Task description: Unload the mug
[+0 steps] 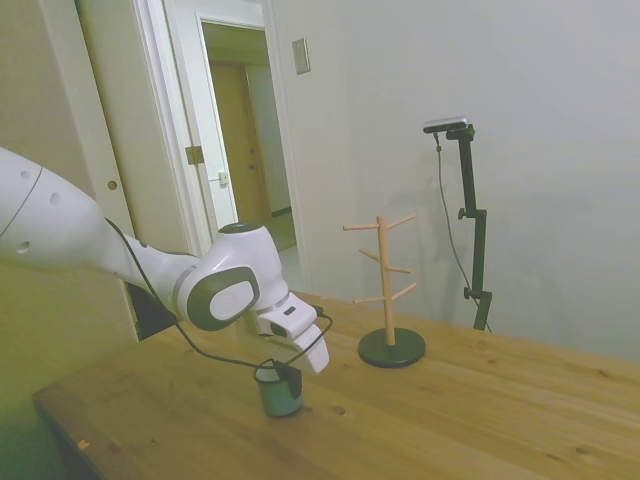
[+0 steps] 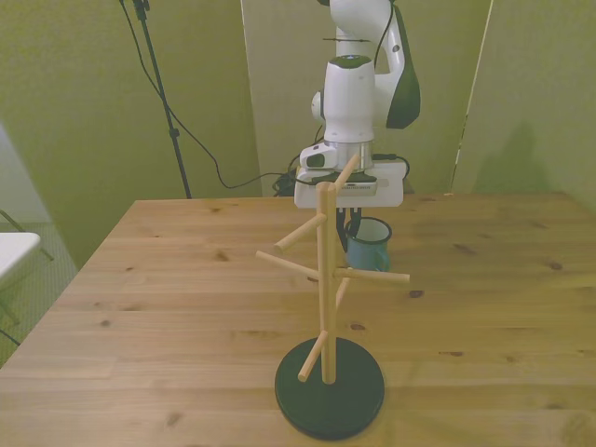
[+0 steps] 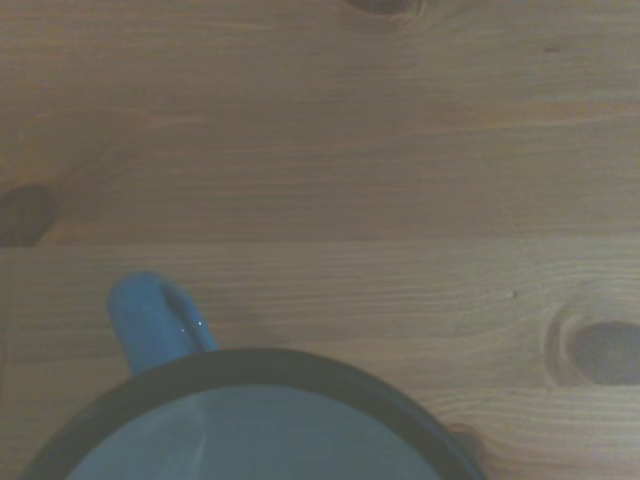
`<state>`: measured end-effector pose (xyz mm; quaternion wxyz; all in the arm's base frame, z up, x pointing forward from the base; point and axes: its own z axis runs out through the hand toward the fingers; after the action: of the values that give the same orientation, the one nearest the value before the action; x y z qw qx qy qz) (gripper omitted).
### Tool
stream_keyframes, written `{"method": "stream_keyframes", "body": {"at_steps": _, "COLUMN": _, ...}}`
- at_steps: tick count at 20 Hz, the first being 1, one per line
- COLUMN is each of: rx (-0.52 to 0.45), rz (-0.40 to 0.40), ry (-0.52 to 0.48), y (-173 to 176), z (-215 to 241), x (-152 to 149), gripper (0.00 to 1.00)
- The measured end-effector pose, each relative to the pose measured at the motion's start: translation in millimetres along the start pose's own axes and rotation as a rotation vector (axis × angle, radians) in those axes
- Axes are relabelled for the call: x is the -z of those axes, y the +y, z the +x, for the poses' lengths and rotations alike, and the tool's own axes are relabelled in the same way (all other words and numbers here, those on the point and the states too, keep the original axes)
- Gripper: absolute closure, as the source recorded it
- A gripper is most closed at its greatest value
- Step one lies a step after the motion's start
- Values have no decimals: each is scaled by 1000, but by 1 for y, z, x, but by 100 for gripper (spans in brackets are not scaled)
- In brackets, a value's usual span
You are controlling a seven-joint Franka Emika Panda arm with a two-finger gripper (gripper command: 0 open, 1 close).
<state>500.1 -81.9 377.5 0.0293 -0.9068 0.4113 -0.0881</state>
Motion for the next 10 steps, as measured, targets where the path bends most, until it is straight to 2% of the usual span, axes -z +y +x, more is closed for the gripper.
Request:
{"method": "stream_keyframes", "body": {"at_steps": 8, "rx": -19, "rz": 4, "ry": -8, "y": 2, "z": 2, "x": -7, "gripper": 100}}
{"method": "stream_keyframes", "body": {"at_steps": 9, "rx": -22, "rz": 5, "ry": -8, "y": 3, "z": 3, "x": -7, "gripper": 0}}
{"method": "stream_keyframes", "body": {"at_steps": 10, "rx": -24, "rz": 6, "ry": -9, "y": 3, "z": 3, "x": -7, "gripper": 0}}
